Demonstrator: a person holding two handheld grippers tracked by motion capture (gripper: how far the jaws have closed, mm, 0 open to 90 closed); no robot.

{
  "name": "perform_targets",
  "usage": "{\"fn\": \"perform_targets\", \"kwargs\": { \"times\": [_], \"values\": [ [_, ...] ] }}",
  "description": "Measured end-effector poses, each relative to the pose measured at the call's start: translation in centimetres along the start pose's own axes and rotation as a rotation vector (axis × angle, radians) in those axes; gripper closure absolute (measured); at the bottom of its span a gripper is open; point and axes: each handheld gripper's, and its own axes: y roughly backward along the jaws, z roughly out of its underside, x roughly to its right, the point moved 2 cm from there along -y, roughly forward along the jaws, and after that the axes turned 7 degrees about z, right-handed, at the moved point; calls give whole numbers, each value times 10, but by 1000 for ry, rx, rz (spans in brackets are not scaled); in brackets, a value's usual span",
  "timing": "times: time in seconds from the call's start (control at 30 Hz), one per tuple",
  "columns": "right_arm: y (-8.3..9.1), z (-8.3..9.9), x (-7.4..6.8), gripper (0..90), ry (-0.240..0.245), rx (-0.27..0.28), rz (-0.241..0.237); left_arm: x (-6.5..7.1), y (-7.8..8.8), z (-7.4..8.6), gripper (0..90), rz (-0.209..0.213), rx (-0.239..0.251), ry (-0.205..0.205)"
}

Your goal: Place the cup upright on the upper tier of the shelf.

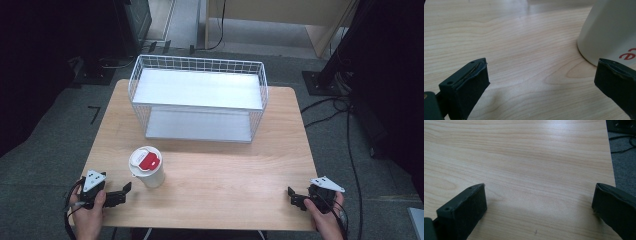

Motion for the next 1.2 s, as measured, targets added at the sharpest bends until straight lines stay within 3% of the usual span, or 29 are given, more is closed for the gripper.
{"fn": "perform_targets", "kwargs": {
  "times": [0.1, 0.37, 0.53, 0.7, 0.97, 1.2],
  "values": [
    [0, 0, 0, 0, 1, -2, 0, 3, -1, 1, 0, 10, 1, -20],
    [-1, -1, 0, 0, 4, -1, -5, 9, 5, 0, 0, 53, 49, -16],
    [-1, -1, 0, 0, 8, -1, -8, 20, 9, -3, 0, 73, 83, -63],
    [-1, -1, 0, 0, 9, -1, -9, 27, 14, -8, 0, 123, 145, -79],
    [-1, -1, 0, 0, 8, -1, -7, 43, 16, -13, 0, 191, 182, -115],
    [-1, -1, 0, 0, 6, -2, -6, 56, 9, -17, 0, 255, 214, -104]
  ]
}}
